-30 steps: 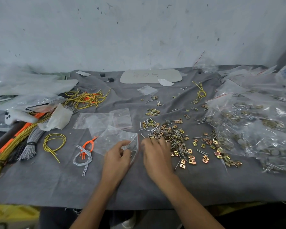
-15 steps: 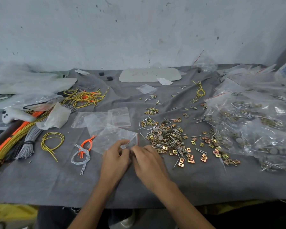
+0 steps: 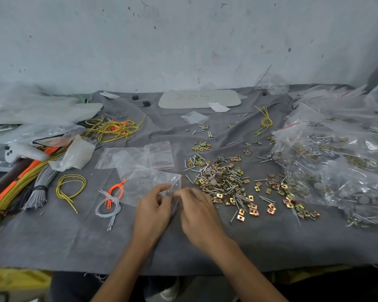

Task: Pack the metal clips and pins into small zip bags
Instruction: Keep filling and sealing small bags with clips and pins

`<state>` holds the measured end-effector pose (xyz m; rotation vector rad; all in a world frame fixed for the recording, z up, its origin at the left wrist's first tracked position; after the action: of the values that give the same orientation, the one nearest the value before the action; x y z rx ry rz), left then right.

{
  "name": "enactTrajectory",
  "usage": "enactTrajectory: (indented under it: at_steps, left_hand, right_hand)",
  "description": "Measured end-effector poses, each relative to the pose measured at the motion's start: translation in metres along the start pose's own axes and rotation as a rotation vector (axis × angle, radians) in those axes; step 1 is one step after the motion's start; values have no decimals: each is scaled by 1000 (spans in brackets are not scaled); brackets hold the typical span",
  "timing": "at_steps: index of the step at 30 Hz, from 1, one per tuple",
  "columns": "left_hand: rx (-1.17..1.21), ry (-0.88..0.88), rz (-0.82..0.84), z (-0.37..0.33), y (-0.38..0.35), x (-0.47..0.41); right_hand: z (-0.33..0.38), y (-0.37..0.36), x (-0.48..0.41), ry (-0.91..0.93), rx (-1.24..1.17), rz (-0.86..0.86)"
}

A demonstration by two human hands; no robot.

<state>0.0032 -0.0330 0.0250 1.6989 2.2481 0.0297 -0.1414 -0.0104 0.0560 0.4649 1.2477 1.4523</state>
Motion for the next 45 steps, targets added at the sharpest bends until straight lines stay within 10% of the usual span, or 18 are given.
enactTrajectory:
  at_steps: [5, 17, 28, 45]
  left_hand:
    - [-33, -10, -5, -5, 0, 1]
    - [-18, 19, -6, -5, 0, 1]
    - [-40, -14, -7, -7, 2, 1]
    - [41, 14, 32, -6, -4, 4]
  right_hand:
    - [-27, 21, -16, -170, 230, -249]
    - [-39, -2, -60, -156, 542, -23]
    - [-11, 25, -18, -256, -237, -268]
    - [7, -7, -13, -108, 201, -117]
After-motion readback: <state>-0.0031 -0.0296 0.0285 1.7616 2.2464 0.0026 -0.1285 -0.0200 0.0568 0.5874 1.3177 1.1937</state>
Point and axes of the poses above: each hand's wrist, its own x-axis away from the middle knuckle, its own y-axis out of the back of the hand, z = x × y, the point moved 8 cm from there along -x, towards the middle knuckle, and after that the axes turned 14 degrees about x, right-handed, at the moved point
